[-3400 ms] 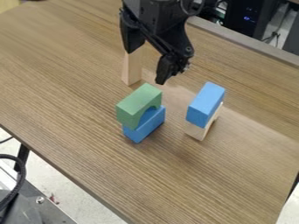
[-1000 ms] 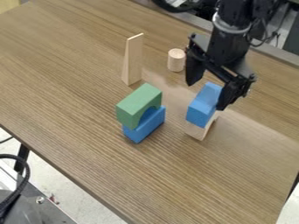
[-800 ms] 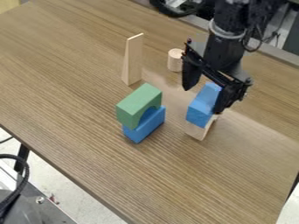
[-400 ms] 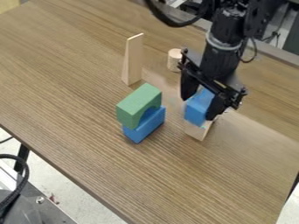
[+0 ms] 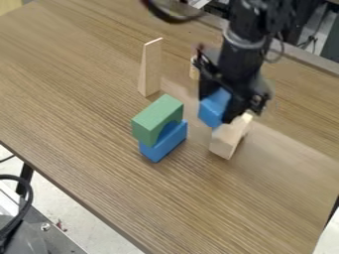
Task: Put the blue block on top of the green arch
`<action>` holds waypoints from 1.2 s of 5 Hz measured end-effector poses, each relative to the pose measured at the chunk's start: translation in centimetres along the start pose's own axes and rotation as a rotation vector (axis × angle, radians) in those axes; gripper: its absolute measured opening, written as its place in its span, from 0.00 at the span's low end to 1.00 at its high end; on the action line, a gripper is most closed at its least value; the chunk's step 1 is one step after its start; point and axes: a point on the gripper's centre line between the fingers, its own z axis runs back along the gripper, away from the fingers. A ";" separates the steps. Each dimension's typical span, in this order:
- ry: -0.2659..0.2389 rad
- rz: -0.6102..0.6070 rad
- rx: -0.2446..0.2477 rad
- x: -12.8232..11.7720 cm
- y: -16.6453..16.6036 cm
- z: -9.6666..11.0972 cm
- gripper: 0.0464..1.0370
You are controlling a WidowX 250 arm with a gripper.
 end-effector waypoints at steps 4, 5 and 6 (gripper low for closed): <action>-0.023 -0.068 -0.027 -5.9 4.7 6.7 0.53; 0.044 -0.066 -0.032 -5.6 5.1 4.5 0.53; 0.084 -0.069 -0.037 -5.3 5.1 3.0 0.53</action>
